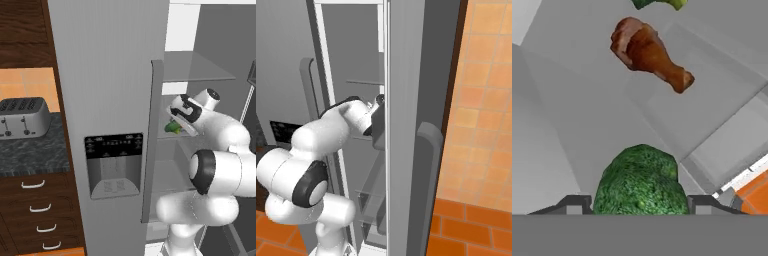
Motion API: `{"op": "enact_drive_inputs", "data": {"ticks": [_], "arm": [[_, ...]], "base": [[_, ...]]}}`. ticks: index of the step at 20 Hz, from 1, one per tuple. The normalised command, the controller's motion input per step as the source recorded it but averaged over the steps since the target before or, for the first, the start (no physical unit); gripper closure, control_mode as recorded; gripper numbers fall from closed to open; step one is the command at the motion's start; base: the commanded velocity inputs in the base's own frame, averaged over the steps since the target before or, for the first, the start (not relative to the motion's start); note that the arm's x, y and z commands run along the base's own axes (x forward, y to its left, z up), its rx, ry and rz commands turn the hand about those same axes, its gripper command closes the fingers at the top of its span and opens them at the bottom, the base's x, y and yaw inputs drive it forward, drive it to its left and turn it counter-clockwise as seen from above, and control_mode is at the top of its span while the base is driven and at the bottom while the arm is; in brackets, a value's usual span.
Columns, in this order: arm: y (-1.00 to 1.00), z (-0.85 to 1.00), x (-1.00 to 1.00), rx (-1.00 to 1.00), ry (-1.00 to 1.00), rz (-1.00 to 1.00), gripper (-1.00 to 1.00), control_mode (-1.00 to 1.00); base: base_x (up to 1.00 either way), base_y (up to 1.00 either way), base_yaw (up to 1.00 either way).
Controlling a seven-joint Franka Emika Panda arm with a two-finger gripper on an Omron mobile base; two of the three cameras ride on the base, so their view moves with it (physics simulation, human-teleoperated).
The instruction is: Place one broccoli and one chicken drumstick in each tupperware on the nearby counter, to pack two identical lunches.
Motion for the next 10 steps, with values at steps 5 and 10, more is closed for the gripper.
{"op": "enact_drive_inputs", "data": {"ticks": [5,10], "arm": [[0.07,0.15,-1.0,-0.08,0.06,0.21,1.0,-1.0],[0.05,0.01,-1.0,-0.22,0.01,0.3,1.0,-1.0]], "base": [[0.0,0.0,0.0],[0.0,0.0,0.0]]}}
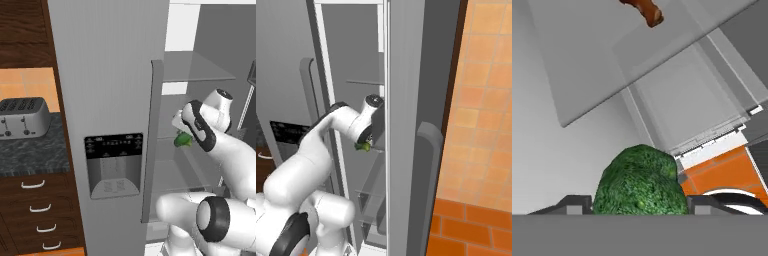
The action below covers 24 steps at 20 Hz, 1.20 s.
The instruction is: Place one broccoli and one chicken drumstick in each tupperware on the nearby counter, to pack two identical lunches.
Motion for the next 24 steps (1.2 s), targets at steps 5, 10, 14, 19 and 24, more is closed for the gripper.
{"op": "enact_drive_inputs", "data": {"ticks": [5,10,14,19,24], "arm": [[0.1,0.54,-0.7,-0.2,-0.02,0.26,1.0,-1.0],[0.2,0.64,-0.69,-0.05,-0.1,0.08,1.0,-1.0],[0.56,0.32,-0.14,-0.01,0.0,0.08,1.0,-1.0],[0.59,0.27,-0.06,-0.01,0.0,0.08,1.0,-1.0],[0.36,0.06,-0.16,-0.04,0.0,0.06,1.0,-1.0]], "base": [[0.0,0.0,0.0],[0.0,0.0,0.0],[0.0,0.0,0.0],[0.0,0.0,0.0],[0.0,0.0,0.0]]}}
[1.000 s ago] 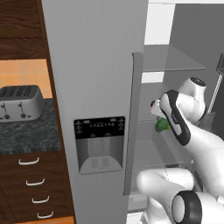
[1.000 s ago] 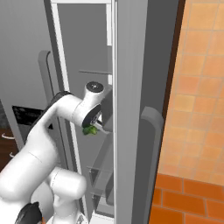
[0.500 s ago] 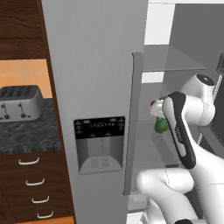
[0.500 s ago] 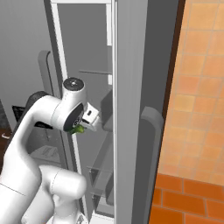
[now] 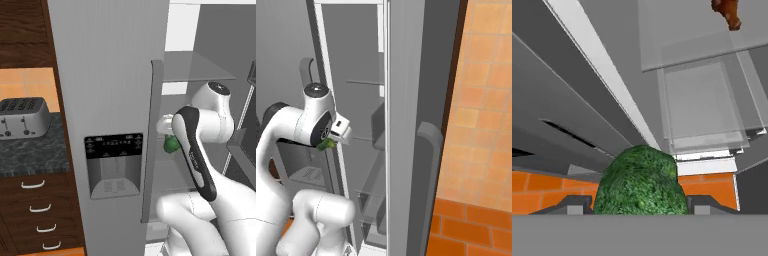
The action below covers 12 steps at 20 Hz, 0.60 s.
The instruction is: Place one broccoli and one chicken drumstick in each tupperware on the nearby counter, to pack two identical lunches.
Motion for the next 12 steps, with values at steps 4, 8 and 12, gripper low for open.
{"op": "enact_drive_inputs", "data": {"ticks": [4,8,12], "arm": [[0.26,0.05,-0.43,-0.06,0.0,0.04,1.0,-1.0],[0.21,0.03,-0.36,-0.03,0.0,0.02,1.0,-1.0],[0.12,0.0,-0.24,-0.01,0.0,0.0,1.0,1.0]], "base": [[0.0,0.0,0.0],[0.0,0.0,0.0],[-0.05,0.03,0.0]]}}
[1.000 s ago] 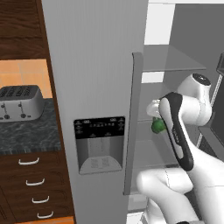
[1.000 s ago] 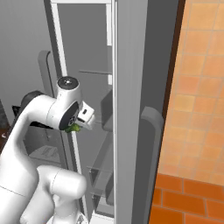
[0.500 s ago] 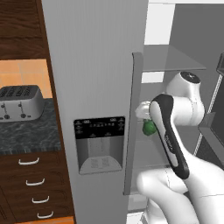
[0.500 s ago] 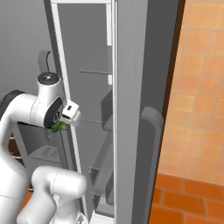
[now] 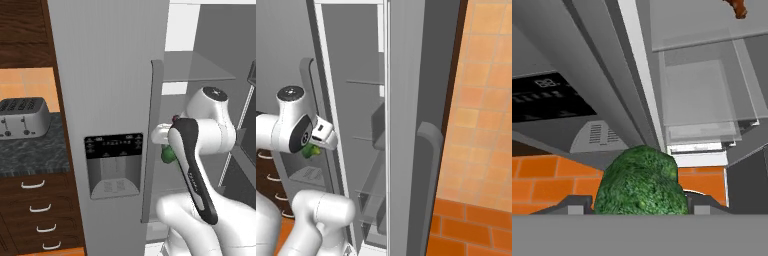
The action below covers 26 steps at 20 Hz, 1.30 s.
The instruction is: Place one broccoli and one chicken drumstick in each tupperware on the nearby counter, to pack two identical lunches.
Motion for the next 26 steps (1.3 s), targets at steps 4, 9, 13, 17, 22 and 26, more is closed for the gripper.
{"op": "enact_drive_inputs", "data": {"ticks": [4,9,13,17,22,26], "arm": [[0.0,0.0,0.0,0.0,0.0,0.0,1.0,1.0],[0.0,0.0,0.0,0.0,0.0,0.0,1.0,1.0],[0.0,0.0,0.0,0.0,0.0,0.0,1.0,1.0],[0.0,0.0,0.0,0.0,0.0,0.0,1.0,1.0],[0.0,0.0,0.0,0.0,0.0,0.0,1.0,1.0],[0.0,0.0,0.0,0.0,0.0,0.0,1.0,1.0]], "base": [[-0.16,0.1,0.0],[-0.33,0.1,0.09],[0.06,0.63,0.0],[0.09,1.0,0.0],[0.2,1.0,0.0],[0.09,1.0,0.0]]}}
